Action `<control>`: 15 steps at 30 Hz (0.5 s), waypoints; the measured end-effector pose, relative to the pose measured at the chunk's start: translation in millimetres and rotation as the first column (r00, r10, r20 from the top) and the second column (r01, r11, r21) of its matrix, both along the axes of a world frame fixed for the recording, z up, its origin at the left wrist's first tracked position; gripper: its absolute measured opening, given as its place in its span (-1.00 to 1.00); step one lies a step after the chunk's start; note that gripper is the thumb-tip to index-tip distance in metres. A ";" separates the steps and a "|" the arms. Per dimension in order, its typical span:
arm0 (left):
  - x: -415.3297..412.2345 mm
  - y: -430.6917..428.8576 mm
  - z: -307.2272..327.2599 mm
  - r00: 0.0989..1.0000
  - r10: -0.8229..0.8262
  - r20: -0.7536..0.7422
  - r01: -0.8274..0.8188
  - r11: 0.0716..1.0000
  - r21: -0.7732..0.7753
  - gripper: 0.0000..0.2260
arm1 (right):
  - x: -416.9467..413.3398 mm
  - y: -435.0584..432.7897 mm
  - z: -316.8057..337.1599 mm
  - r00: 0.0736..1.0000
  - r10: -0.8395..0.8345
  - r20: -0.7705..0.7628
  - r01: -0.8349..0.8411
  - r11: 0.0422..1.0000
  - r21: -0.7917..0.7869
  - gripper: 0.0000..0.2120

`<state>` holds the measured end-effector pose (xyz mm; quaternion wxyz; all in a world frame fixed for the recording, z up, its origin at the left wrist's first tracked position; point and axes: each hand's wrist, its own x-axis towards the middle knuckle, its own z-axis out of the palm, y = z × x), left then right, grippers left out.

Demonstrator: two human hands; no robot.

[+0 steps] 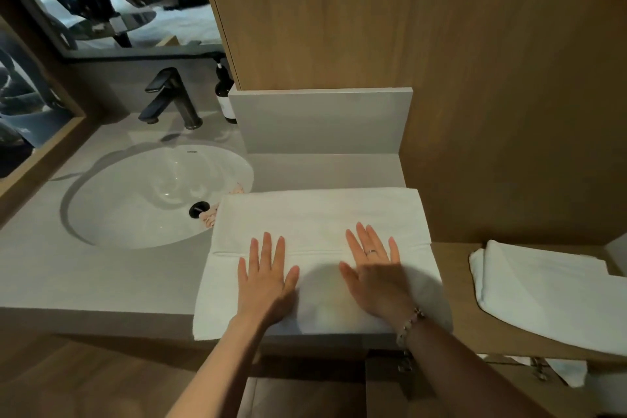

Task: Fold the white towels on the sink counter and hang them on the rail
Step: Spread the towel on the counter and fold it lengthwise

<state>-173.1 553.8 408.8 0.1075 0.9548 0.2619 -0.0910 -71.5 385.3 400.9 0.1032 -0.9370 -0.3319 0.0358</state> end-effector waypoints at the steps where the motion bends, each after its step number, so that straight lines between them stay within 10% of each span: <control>1: 2.9 2.1 -1.0 1.000 -0.003 -0.004 0.003 1.000 0.001 -0.31 | 2.8 1.5 -0.7 1.000 -0.004 0.013 0.004 1.000 -0.001 -0.29; 15: 54.6 27.4 5.5 0.999 -0.018 -0.050 0.017 1.000 -0.004 -0.44 | 59.7 26.3 2.8 0.998 0.062 0.010 -0.061 0.995 -0.080 -0.28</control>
